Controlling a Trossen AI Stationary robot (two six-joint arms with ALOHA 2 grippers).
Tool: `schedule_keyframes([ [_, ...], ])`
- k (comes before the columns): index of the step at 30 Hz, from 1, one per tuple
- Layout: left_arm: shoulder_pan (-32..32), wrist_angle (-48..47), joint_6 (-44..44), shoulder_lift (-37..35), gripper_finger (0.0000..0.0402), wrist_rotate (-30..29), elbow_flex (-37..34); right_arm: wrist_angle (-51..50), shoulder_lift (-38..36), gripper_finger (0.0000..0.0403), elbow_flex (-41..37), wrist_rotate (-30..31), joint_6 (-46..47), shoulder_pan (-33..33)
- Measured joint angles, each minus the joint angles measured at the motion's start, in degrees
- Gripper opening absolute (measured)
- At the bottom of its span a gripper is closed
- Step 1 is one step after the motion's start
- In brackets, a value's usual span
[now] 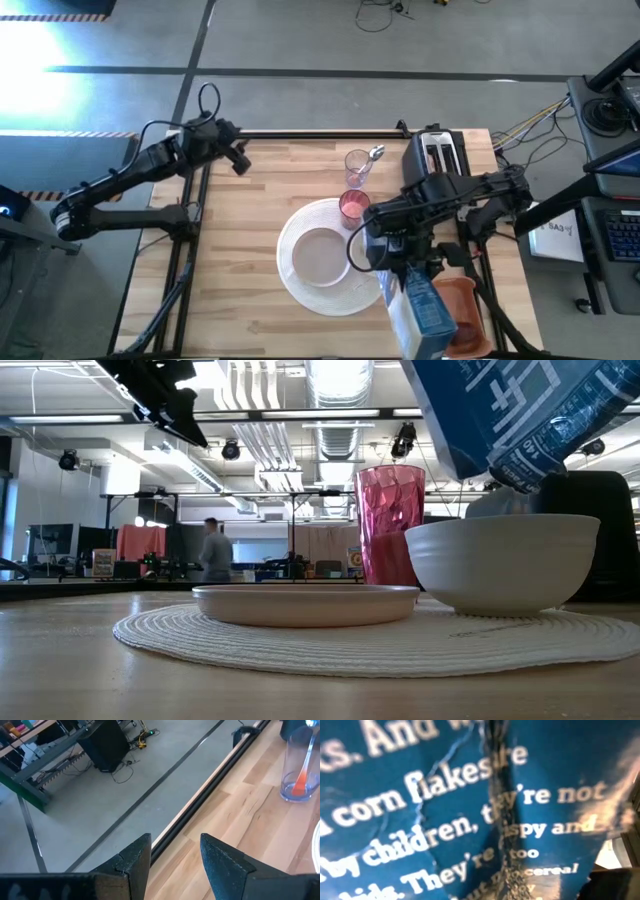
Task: Arrange a breakfast setting
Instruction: Pour the cereal from the cereal box into the white bowl
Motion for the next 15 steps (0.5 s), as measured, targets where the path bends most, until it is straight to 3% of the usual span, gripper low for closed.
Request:
schedule_keyframes([
  [6,0.11,0.01,0.0,0.04,0.0155,0.0,-2.07,0.11,0.0,0.017,-0.87,-0.89,0.52,-0.27],
  [15,0.24,0.45,0.0,0.04,0.0155,-0.02,-2.13,0.3,0.0,0.017,-3.0,-2.08,-6.81,-2.93],
])
